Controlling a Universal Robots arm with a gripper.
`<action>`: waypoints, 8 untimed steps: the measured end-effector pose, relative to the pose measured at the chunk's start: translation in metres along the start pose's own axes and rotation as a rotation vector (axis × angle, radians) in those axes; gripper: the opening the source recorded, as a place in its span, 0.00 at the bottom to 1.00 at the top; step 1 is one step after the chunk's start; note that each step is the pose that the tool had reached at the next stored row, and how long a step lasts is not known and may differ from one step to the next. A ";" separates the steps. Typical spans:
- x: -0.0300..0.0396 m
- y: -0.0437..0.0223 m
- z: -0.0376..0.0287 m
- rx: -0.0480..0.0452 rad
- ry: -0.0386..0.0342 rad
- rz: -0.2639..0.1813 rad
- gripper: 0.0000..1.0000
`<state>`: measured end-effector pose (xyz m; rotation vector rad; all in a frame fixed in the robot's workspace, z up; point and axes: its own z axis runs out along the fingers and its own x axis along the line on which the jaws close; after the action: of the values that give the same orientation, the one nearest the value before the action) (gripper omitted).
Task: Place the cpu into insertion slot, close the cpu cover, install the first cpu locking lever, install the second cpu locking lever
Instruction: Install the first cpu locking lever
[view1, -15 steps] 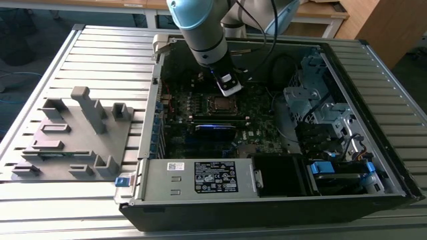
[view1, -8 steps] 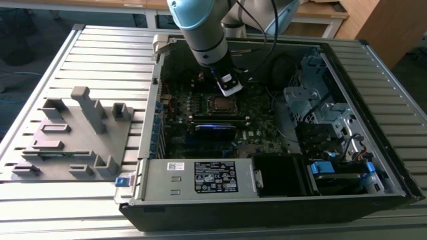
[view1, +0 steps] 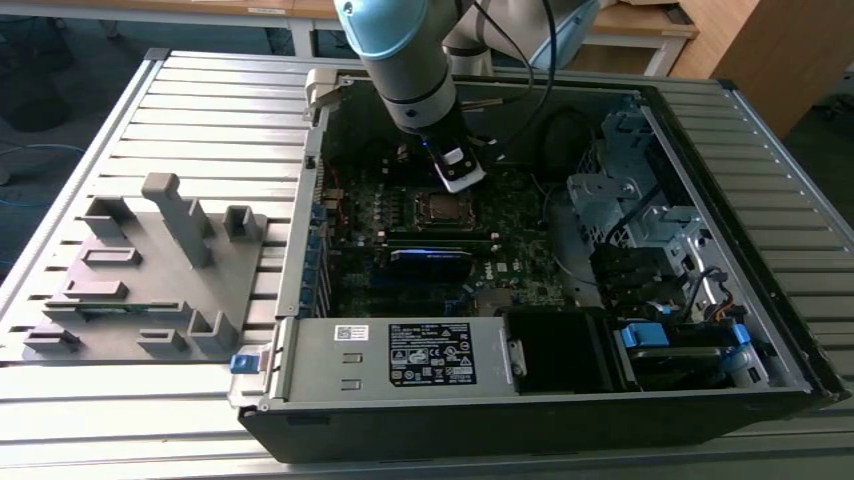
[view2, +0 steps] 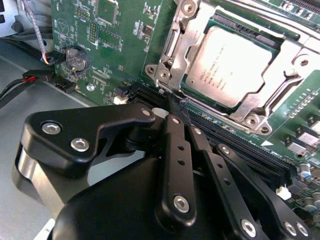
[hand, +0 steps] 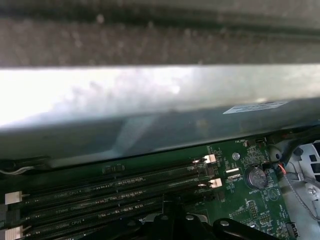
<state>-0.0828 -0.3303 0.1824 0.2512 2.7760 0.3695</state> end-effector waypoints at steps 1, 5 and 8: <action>-0.0001 0.0000 0.0000 0.0000 0.0000 0.000 0.10; -0.0007 -0.0008 -0.0002 0.0001 0.0000 0.000 0.10; -0.0010 -0.0016 -0.0003 0.0001 -0.0001 0.000 0.10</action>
<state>-0.0822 -0.3321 0.1825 0.2513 2.7759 0.3693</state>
